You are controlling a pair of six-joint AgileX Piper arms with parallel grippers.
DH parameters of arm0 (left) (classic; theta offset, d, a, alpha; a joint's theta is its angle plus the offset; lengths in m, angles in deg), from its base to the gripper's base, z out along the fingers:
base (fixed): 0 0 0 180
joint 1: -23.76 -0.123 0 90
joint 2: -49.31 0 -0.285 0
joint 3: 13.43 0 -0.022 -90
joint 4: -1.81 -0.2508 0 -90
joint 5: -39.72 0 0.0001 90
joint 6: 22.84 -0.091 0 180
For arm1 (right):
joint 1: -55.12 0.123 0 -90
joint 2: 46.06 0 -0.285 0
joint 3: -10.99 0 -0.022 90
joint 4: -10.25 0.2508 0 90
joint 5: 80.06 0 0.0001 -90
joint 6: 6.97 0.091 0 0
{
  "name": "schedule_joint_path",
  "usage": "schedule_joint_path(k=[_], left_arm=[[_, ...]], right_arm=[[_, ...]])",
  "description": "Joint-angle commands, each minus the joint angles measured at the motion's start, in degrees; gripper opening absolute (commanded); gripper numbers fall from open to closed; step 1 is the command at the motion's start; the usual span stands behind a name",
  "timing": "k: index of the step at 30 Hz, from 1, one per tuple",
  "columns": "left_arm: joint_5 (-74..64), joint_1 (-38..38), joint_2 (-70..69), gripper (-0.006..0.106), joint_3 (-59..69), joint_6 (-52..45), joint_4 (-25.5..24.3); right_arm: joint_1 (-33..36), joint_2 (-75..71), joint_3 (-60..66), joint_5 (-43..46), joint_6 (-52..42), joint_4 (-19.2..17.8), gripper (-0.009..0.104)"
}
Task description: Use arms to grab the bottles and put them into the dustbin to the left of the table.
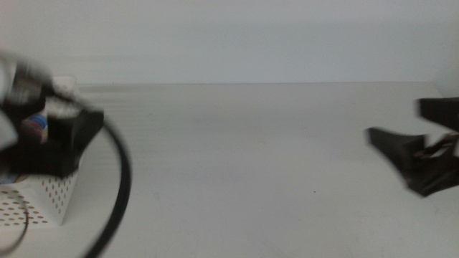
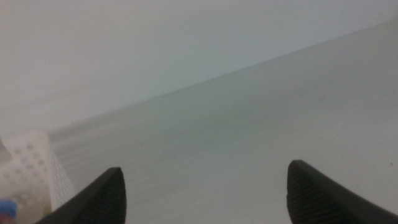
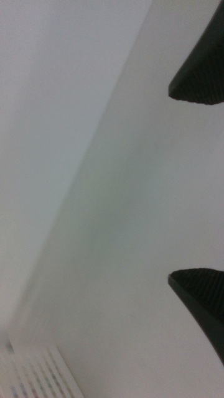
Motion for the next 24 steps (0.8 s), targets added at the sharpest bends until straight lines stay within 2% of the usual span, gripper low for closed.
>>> schedule_joint_path(k=[1,5,9,13,19,24], left_arm=[[7.62,0.03,-4.04,0.081,3.18,0.71,1.3],[8.47,-0.99,-10.98,0.081,11.15,0.71,1.3],[8.4,-7.22,-19.78,0.081,18.1,0.71,1.3],[8.4,-13.62,-28.14,0.081,23.69,0.71,1.3],[8.4,-16.18,-37.84,0.081,31.47,0.71,2.22],[8.4,-17.8,-44.11,0.081,37.22,0.71,2.27]], right_arm=[[-4.43,-3.25,0.01,3.83,-0.47,-0.53,0.079],[-12.9,-11.14,6.42,3.83,-0.47,-0.59,0.079],[-18.12,-22.33,16.12,3.72,-0.47,-0.35,0.079],[-20.46,-32.65,23.45,3.6,-0.47,1.29,0.079],[-21.74,-43.2,30.96,3.65,-0.47,7.42,0.079],[-22.3,-49.56,35.4,3.76,-0.47,7.51,0.079]])
